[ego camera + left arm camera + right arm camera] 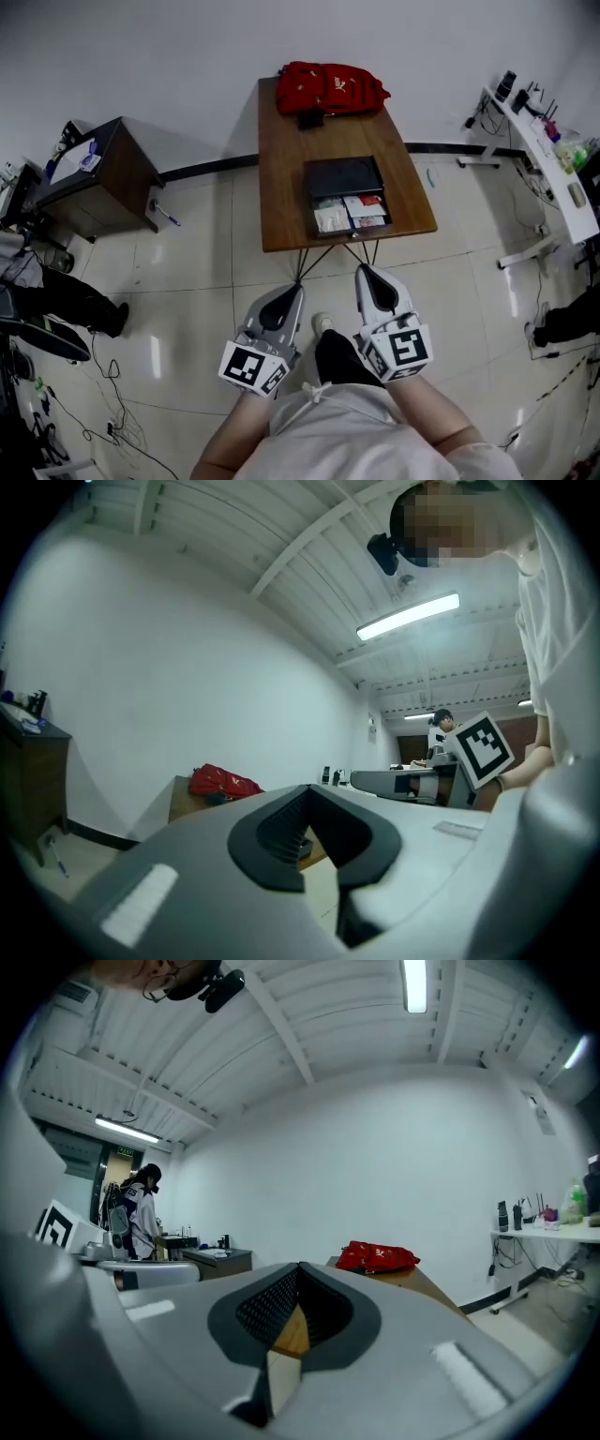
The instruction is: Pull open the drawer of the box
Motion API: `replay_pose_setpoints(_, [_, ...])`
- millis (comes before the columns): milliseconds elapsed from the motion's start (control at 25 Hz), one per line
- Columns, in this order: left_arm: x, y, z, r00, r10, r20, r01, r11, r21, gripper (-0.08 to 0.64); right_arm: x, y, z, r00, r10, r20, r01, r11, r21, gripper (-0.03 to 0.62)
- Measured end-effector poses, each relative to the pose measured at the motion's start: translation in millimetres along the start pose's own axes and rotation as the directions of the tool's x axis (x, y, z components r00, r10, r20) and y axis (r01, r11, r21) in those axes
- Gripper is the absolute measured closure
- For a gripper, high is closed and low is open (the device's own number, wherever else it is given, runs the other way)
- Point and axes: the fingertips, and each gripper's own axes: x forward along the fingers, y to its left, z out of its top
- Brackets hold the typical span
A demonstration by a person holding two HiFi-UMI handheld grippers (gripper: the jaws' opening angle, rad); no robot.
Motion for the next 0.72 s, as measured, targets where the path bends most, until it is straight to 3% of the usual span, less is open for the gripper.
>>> replay_pose_setpoints(320, [-82.8,-66.2,-14.9,0.999,-0.021,-0.037,0.02,0.999,-0.031,0.554,-104.7,52.2,-30.1,0.999,-0.008,-0.05,0.01,0.999,0.033,0.586])
replay_pose_setpoints(480, [-95.2,-92.3,-11.5,0.999,-0.034,-0.028,0.033,0.999,-0.036,0.554,-135.0,58.4,-30.8,0.999,-0.003,-0.054,0.005,0.999,0.046,0.585])
replay_pose_setpoints(640, [-96.4,-108.2,-8.2,0.999,-0.031,-0.034,0.03,1.0,-0.007,0.554,-149.6,54.6,-39.5,0.997,0.022,-0.069,-0.012,0.99,0.143,0.586])
replay_pose_setpoints(720, [-94.0,-114.7,-7.1,0.999,-0.015,-0.029,0.015,1.0,-0.015,0.554,-155.2,50.5,-41.4,0.996,0.032,-0.078,-0.02,0.989,0.147,0.586])
